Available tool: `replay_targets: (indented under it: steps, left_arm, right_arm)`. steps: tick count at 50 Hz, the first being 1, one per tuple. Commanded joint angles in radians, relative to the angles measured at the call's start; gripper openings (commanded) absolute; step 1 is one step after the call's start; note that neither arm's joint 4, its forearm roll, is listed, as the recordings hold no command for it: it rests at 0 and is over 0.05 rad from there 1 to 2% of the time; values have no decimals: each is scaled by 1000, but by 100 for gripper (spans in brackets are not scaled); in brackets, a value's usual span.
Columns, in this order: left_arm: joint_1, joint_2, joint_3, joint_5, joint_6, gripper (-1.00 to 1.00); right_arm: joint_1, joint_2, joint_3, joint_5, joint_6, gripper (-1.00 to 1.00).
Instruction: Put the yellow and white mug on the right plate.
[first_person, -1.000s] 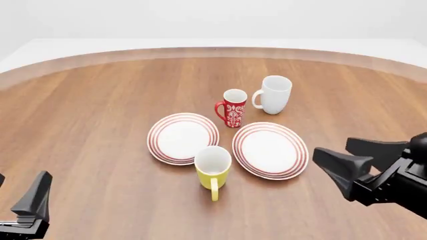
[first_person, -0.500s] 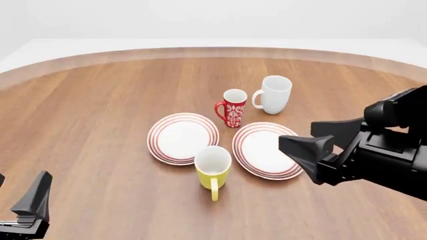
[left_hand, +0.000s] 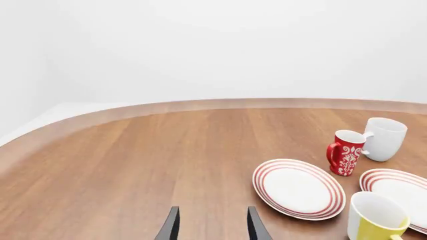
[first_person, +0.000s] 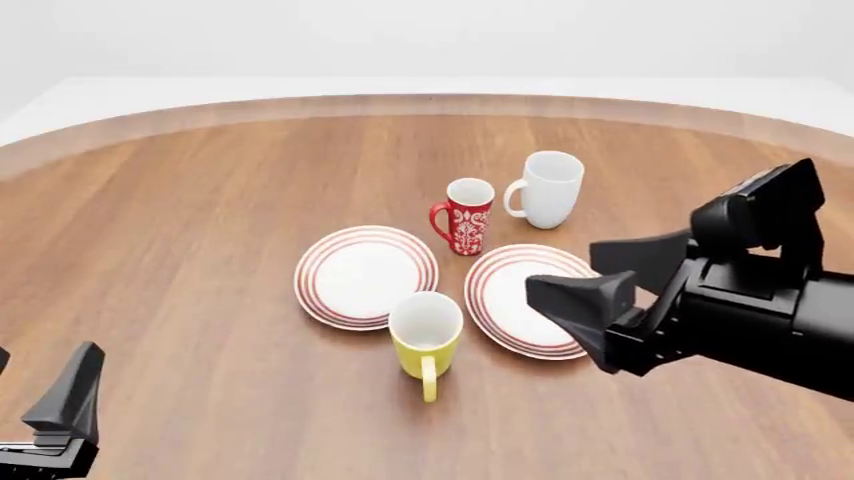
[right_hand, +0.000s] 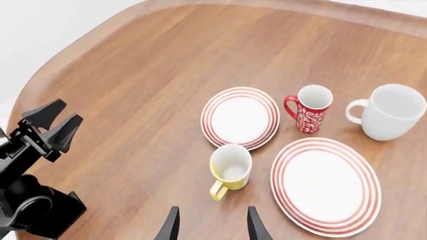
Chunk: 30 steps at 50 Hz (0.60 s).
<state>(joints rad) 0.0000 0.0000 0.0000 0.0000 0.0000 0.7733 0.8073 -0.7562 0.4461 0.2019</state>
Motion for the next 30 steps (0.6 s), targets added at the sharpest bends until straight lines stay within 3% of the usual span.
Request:
replay_targets:
  steps: [1,9,15,30]
  left_arm:
    - [0,0,0,0,0,100]
    - [0,0,0,0,0,100]
    - [0,0,0,0,0,100]
    - [0,0,0,0,0,100]
  right_arm:
    - [8,33,-27,-8,-16,100]
    - [44,119,-49,-57,5,100]
    - [57,138,-40,-97,58,100]
    - [65,218,-92,-109,127,100]
